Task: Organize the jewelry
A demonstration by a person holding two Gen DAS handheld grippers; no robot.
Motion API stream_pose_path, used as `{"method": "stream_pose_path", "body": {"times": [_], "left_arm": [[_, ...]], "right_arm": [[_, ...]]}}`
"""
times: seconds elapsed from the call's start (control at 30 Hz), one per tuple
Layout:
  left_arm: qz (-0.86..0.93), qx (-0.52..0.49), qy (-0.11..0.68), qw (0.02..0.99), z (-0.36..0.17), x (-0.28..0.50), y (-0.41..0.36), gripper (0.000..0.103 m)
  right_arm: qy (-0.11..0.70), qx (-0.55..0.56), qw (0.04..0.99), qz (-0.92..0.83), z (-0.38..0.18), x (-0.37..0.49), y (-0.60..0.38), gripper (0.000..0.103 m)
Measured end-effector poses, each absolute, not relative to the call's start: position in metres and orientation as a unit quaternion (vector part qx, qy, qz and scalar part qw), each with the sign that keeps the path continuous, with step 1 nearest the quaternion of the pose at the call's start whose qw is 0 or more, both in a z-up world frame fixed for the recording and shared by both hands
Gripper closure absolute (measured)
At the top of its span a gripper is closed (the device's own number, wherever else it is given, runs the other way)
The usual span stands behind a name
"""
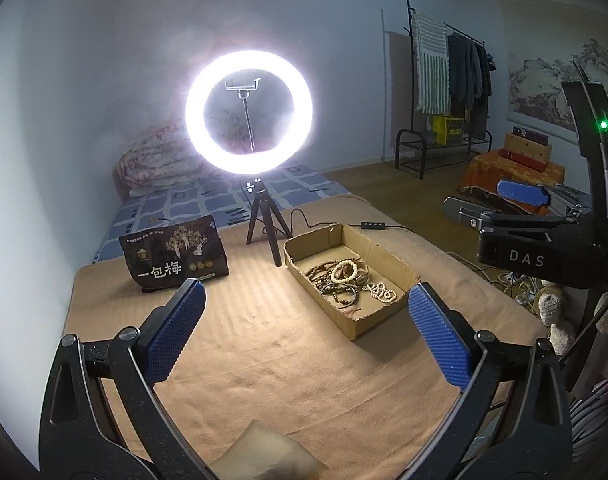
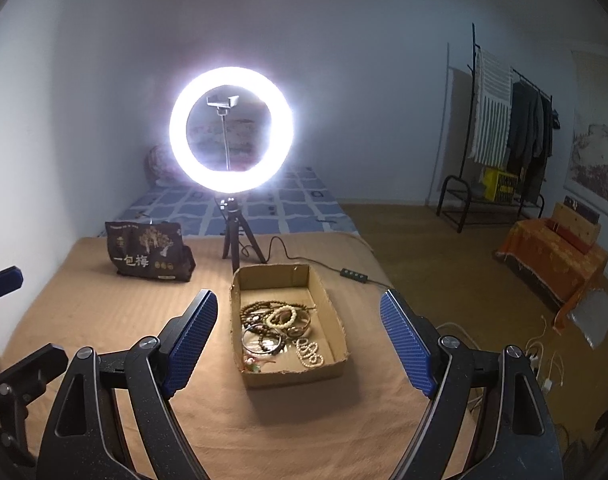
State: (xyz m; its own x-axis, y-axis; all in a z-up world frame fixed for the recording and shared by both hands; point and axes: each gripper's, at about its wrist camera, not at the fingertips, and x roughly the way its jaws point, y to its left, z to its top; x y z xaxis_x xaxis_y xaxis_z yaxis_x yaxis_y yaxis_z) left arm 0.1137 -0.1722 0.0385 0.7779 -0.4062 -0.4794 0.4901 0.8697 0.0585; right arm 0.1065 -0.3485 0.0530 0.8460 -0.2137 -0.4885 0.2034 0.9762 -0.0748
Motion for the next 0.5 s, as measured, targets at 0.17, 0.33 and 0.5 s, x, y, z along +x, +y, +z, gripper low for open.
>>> {"method": "stream_pose_path", "body": {"times": [0.17, 0.33, 0.5], "left_arm": [[-0.235, 0.097, 0.228, 0.940, 0.0386, 0.1135, -0.1740, 0.000], [-0.236, 0.094, 0.232, 0.939, 0.0378, 0.1136, -0.1735, 0.000], [-0.235, 0.095, 0.231, 0.939, 0.0370, 0.1137, -0.1731, 0.000]], "right_arm": [[0.261, -0.010, 0.959, -0.108, 0.0507, 0.1070, -0.3486, 0.019], [0.265, -0.015, 0.958, -0.109, 0.0490, 0.1061, -0.3482, 0.019], [0.265, -0.015, 0.958, -0.111, 0.0491, 0.1051, -0.3480, 0.019]]}}
